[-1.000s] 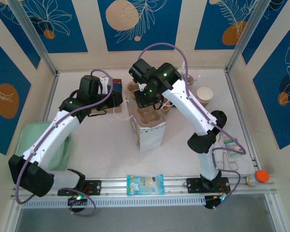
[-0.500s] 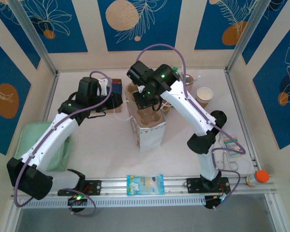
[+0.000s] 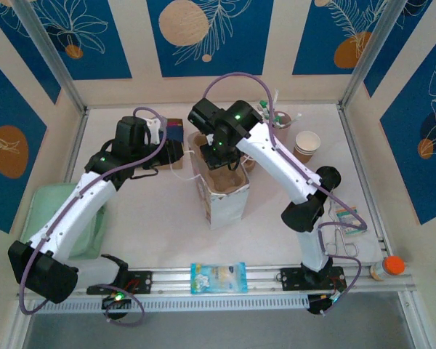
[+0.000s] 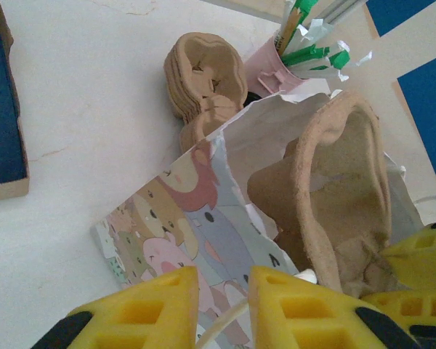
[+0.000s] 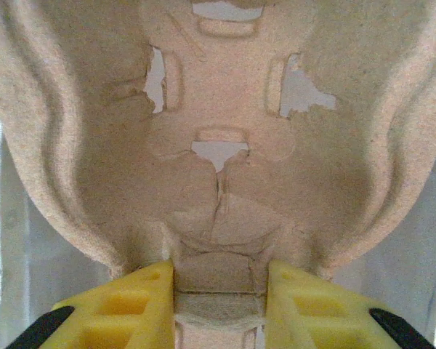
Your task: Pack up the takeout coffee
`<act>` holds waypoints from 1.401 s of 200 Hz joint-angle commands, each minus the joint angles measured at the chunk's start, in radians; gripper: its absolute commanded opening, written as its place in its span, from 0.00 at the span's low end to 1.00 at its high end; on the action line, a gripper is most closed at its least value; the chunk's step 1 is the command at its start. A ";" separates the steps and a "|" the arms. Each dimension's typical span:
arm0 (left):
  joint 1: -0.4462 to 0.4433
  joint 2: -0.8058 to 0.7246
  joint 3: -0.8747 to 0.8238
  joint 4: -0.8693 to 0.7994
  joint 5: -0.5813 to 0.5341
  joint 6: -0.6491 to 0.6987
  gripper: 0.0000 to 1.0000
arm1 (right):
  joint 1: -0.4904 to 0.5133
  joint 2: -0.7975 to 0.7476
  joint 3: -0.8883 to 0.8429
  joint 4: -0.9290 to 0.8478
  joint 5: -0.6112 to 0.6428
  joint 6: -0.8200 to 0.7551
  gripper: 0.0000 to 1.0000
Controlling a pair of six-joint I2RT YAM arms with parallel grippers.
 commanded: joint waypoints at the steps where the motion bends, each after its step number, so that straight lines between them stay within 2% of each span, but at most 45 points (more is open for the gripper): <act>1: 0.011 -0.023 -0.007 0.013 0.007 -0.003 0.25 | 0.007 -0.053 -0.026 -0.034 0.010 0.019 0.30; 92: 0.011 -0.026 -0.008 0.015 -0.002 -0.004 0.25 | 0.011 -0.092 -0.065 -0.013 0.013 0.028 0.30; 280: 0.011 -0.025 -0.020 0.031 0.002 -0.009 0.26 | -0.007 -0.109 -0.265 0.138 -0.043 0.046 0.28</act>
